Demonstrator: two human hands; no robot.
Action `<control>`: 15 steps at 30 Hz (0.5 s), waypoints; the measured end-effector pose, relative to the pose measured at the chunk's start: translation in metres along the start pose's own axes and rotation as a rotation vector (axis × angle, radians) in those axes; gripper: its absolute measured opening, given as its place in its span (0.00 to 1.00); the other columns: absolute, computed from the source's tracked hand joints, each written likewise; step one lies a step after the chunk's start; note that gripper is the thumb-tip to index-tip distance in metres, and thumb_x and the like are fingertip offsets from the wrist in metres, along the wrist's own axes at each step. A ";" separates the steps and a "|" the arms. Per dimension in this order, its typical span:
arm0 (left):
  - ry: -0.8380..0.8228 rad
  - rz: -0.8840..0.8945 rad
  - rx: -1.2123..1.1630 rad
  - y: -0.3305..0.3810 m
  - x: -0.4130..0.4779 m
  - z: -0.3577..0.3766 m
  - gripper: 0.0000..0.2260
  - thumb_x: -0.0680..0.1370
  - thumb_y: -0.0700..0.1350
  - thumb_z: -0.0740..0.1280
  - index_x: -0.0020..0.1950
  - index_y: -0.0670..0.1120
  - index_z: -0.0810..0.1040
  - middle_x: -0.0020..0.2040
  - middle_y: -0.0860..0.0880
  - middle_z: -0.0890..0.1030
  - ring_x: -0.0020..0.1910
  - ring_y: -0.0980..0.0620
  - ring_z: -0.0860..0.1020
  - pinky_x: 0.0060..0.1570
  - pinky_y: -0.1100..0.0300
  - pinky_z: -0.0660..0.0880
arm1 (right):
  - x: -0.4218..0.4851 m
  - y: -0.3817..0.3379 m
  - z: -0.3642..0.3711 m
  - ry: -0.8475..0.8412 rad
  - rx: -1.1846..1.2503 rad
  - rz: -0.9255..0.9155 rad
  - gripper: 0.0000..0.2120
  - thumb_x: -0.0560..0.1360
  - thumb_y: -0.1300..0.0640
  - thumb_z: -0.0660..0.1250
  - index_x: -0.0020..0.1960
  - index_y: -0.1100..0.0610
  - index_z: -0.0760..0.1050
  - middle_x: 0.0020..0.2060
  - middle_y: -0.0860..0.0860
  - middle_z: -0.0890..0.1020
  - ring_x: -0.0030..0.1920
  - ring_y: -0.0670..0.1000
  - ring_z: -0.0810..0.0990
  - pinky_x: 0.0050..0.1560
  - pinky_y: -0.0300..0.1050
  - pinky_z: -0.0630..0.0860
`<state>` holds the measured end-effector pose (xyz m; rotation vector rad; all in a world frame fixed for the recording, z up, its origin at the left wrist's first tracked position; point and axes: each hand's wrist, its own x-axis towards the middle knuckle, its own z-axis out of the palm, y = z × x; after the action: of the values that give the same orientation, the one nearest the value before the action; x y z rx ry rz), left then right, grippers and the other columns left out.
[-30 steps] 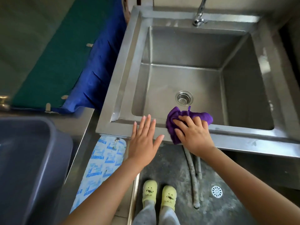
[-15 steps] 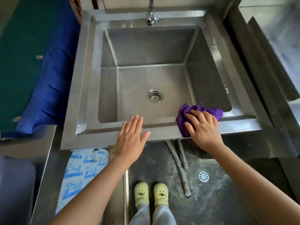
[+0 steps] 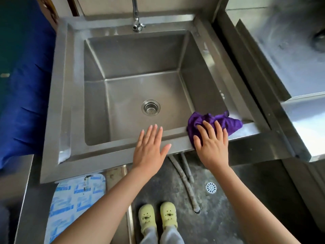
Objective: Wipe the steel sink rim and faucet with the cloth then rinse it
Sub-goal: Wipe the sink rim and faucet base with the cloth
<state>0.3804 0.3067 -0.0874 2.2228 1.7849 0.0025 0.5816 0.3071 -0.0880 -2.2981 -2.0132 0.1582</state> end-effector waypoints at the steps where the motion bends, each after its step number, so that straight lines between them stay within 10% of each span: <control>1: -0.001 0.031 -0.003 0.012 0.010 0.002 0.36 0.72 0.63 0.30 0.77 0.47 0.43 0.78 0.48 0.46 0.77 0.52 0.42 0.73 0.54 0.35 | -0.001 0.004 -0.001 -0.002 -0.008 -0.008 0.26 0.75 0.41 0.48 0.68 0.48 0.69 0.70 0.49 0.71 0.74 0.58 0.60 0.74 0.59 0.53; 15: -0.076 0.145 0.023 0.050 0.059 0.014 0.37 0.72 0.65 0.30 0.76 0.46 0.40 0.78 0.48 0.43 0.76 0.52 0.40 0.75 0.52 0.41 | 0.061 0.073 -0.009 -0.130 0.013 0.180 0.25 0.77 0.38 0.50 0.73 0.42 0.58 0.77 0.49 0.56 0.77 0.56 0.45 0.75 0.57 0.39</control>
<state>0.4447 0.3507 -0.0996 2.3314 1.5896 -0.0713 0.6626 0.3582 -0.0899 -2.5196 -1.8500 0.3395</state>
